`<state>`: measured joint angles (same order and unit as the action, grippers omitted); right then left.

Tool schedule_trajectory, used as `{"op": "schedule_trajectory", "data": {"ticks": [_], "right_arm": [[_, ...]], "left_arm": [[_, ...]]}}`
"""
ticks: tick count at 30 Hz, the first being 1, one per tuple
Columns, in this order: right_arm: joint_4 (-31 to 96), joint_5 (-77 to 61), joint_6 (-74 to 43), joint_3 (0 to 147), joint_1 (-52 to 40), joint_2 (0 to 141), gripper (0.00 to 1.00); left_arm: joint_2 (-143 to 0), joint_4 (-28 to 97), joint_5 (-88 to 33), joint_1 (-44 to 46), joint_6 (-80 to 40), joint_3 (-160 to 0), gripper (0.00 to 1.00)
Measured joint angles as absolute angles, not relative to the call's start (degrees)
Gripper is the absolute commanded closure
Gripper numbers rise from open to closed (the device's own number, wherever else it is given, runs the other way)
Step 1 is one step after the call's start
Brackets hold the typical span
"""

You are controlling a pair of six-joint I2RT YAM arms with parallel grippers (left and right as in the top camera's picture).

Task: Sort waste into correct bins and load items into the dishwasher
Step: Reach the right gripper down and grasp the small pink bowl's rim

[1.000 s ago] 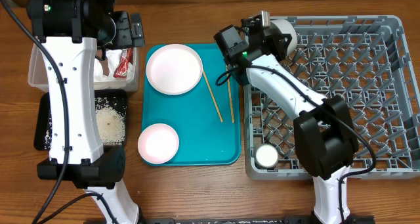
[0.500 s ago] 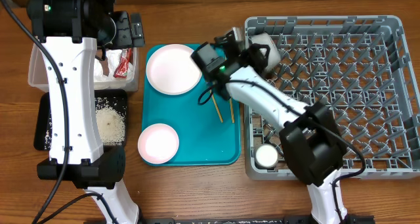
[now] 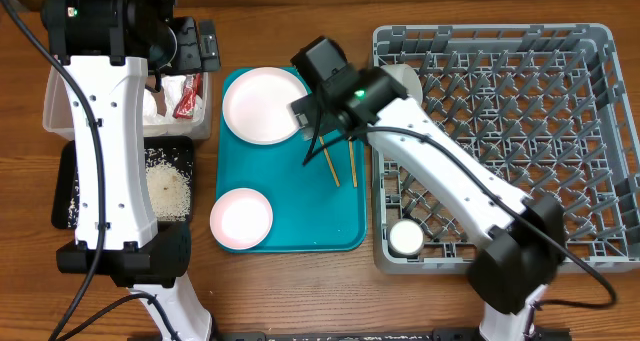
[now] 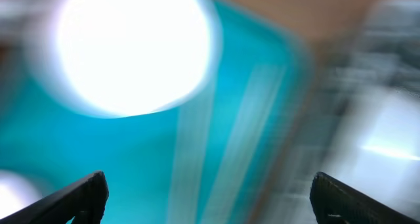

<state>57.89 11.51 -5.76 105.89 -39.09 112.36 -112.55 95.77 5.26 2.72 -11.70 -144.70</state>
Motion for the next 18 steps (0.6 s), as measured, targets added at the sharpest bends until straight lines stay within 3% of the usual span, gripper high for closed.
{"op": "schedule_trajectory", "data": {"ticks": [3, 6, 18], "right_arm": [[57.36, -5.78, -7.22, 106.06, -39.33, 110.72, 0.12], [53.93, -14.17, -10.46, 103.24, -40.45, 110.76, 0.23], [42.19, -17.34, -31.88, 86.13, -48.9, 114.85, 0.51]], "left_arm": [[-112.55, 95.77, 5.26, 2.72, -11.7, -144.7, 0.0], [-112.55, 95.77, 5.26, 2.72, -11.7, -144.7, 0.0], [-112.55, 95.79, 5.26, 2.72, -11.7, -144.7, 0.0]]}}
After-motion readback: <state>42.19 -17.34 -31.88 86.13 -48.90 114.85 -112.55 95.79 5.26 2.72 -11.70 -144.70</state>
